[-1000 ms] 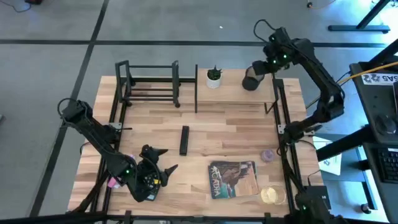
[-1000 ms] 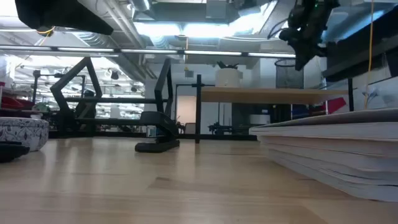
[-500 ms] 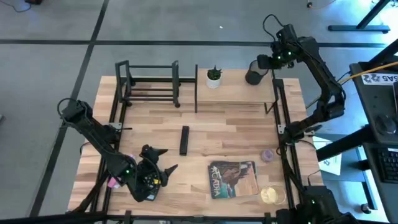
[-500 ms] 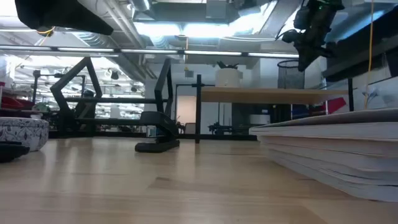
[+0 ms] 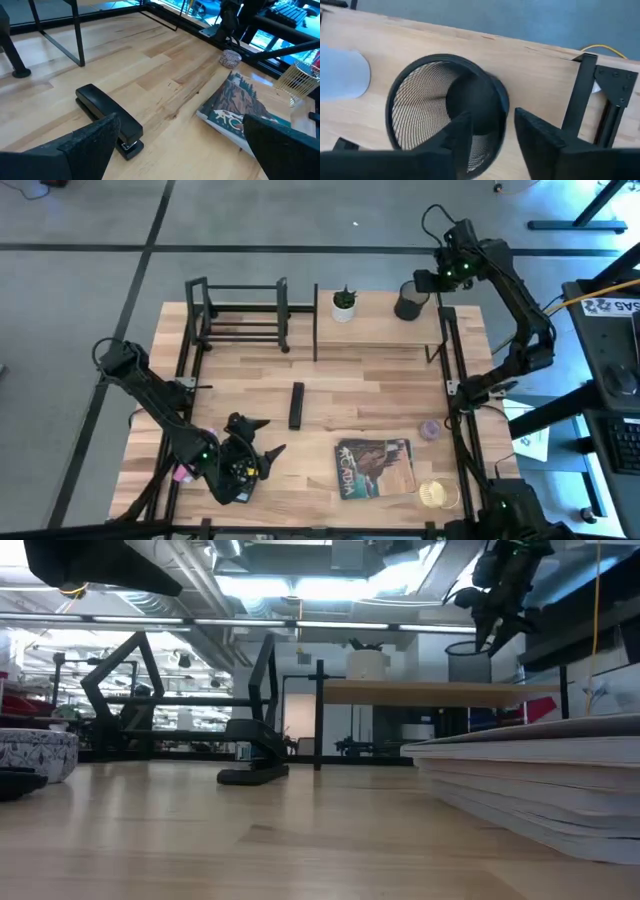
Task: Stock shelves
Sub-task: Put the gold pen holder under the shelf
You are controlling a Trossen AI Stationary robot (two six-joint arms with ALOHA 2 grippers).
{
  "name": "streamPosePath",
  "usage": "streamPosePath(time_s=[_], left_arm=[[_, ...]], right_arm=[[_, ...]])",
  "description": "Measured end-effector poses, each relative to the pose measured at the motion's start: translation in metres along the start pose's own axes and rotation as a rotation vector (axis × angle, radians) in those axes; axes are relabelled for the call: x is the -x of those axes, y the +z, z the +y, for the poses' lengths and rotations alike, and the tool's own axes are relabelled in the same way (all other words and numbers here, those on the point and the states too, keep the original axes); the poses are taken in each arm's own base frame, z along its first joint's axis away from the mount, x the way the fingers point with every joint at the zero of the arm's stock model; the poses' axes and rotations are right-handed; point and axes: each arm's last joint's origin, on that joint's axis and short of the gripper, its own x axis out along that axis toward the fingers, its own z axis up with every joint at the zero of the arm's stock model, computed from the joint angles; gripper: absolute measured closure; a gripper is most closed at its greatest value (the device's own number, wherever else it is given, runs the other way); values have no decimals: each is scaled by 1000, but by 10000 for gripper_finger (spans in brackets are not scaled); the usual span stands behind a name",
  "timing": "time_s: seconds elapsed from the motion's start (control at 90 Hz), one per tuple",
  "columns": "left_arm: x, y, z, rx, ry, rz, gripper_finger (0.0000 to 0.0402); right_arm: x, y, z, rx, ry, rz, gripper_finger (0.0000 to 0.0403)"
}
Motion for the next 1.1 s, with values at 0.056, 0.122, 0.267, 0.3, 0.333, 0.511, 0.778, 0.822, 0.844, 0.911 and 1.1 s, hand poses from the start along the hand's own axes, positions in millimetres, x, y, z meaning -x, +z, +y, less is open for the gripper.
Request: streamPosePath(time_s=[0.056, 0.122, 0.267, 0.3, 0.333, 0.511, 0.778, 0.822, 0.844, 0.911, 1.1], left_arm=[[0, 0, 0, 1, 0, 0, 2], [0, 0, 0, 1, 0, 0, 2], [0, 0, 0, 1, -1, 0, 2], [0, 0, 0, 1, -1, 0, 2], [0, 0, 0, 1, -1, 0, 2], [0, 0, 0, 2, -1, 0, 2], [0, 0, 0, 3, -1, 0, 2], [0, 0, 0, 4, -1, 0, 2], [0, 0, 0, 5, -1, 0, 2], [0, 0, 0, 19, -1, 0, 2], [0, 0, -2, 88, -15, 12, 2]], right_arm=[[2, 0, 1, 11, 2, 1, 257], [7, 1, 2, 24, 2, -10, 257], [25, 3, 7, 50, -14, -45, 265], [31, 3, 8, 59, -17, -56, 267], [36, 4, 10, 68, -21, -73, 268], [80, 4, 33, 190, -108, -221, 276], [163, -20, 89, 481, -71, -562, 281], [173, -29, 98, 537, -26, -593, 281], [177, -34, 102, 568, -2, -605, 281], [186, -49, 113, 651, 77, -618, 281], [196, -91, 135, 866, 355, -536, 281]])
